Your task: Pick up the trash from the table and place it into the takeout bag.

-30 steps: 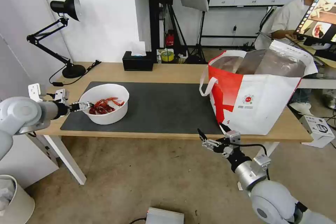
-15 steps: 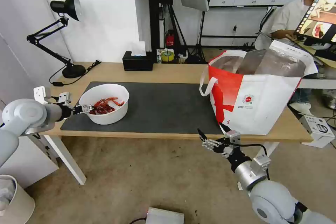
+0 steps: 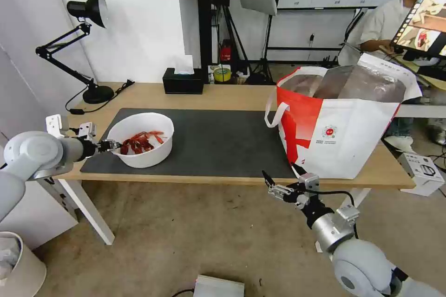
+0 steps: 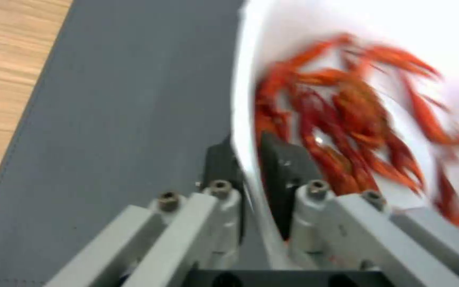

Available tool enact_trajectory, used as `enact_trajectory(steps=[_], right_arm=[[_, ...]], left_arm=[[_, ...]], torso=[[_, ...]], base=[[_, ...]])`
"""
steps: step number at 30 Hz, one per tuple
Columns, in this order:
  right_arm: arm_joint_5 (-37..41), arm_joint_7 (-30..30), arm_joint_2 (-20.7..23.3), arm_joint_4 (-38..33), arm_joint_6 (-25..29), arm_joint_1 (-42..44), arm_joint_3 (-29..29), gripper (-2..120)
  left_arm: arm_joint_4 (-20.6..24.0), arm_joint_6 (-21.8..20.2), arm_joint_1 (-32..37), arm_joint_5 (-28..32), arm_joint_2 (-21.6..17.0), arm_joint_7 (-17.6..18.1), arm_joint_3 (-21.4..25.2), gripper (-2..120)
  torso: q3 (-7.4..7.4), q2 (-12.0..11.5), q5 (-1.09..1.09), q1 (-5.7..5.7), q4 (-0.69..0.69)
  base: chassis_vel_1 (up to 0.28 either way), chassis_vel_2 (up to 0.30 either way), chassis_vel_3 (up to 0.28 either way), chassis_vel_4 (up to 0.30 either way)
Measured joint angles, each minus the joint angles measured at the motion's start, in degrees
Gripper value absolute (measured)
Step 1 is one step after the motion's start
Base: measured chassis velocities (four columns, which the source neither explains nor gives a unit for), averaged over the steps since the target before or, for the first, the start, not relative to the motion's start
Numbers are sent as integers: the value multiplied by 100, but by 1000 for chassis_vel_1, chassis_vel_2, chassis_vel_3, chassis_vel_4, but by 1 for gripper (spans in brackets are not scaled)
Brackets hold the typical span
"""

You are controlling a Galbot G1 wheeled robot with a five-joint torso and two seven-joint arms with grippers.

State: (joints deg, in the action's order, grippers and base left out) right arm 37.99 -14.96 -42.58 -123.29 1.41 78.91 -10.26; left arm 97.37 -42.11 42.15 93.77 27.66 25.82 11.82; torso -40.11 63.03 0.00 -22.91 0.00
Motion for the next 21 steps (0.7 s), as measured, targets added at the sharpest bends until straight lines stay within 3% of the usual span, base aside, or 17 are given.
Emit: enact_trajectory(steps=[4, 9, 21], right_arm=[[0, 0, 0, 0, 0, 0, 0, 100], [0, 0, 0, 0, 0, 0, 0, 100], [0, 0, 0, 0, 0, 0, 0, 100]], left_arm=[[21, 1, 8, 5, 9, -18, 0, 0], [82, 2, -5, 6, 50, 23, 29, 0], [845, -4, -486, 454, 59, 179, 131, 0]], torso=[[0, 0, 1, 0, 0], [0, 0, 0, 0, 0], [0, 0, 1, 0, 0]], base=[[0, 0, 0, 0], [0, 0, 0, 0], [0, 0, 0, 0]])
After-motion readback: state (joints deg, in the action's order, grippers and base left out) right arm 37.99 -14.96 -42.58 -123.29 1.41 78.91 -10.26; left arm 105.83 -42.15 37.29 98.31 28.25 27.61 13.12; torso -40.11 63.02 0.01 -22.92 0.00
